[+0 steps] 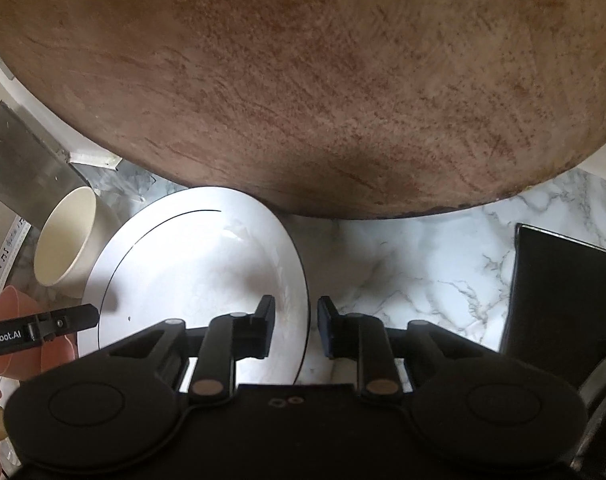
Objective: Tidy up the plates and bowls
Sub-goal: 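Close both grippers on the rim of the white plate, then carry the held white plate with both grippers toward the stove and lower it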
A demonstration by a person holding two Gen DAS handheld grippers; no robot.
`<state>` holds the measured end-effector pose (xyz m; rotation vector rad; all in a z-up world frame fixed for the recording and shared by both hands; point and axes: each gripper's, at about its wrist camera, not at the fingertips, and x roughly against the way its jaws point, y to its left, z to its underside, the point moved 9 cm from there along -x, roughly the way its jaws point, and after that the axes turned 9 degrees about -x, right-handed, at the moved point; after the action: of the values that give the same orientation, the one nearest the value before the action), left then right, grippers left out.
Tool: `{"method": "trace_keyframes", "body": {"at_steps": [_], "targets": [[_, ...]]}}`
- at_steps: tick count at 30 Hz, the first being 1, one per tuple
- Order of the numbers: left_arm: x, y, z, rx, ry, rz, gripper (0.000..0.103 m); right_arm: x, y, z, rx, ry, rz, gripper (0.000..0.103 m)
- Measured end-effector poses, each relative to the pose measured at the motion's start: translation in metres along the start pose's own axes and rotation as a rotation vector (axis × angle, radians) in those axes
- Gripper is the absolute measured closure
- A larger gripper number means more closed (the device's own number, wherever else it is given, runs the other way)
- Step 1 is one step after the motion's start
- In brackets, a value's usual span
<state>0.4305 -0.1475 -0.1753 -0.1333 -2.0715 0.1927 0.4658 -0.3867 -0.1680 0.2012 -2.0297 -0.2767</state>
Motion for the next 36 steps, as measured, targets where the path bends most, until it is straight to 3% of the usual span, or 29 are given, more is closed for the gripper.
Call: {"method": "trace_keyframes", "body": {"at_steps": [7, 11, 23, 36], "targets": [[-0.008, -0.005, 0.001, 0.009, 0.021, 0.031, 0.081, -0.004, -0.001, -0.001, -0.010, 0.005, -0.003, 0.090], [-0.009, -0.004, 0.003, -0.005, 0.016, 0.018, 0.088, -0.004, -0.004, -0.001, -0.019, 0.001, -0.004, 0.095], [-0.003, -0.009, 0.013, -0.066, 0.008, 0.016, 0.091, 0.008, -0.005, 0.018, -0.008, -0.033, 0.039, 0.095], [0.029, -0.023, 0.050, -0.159, -0.015, 0.071, 0.091, 0.062, -0.015, 0.087, -0.075, -0.051, 0.078, 0.095]]}}
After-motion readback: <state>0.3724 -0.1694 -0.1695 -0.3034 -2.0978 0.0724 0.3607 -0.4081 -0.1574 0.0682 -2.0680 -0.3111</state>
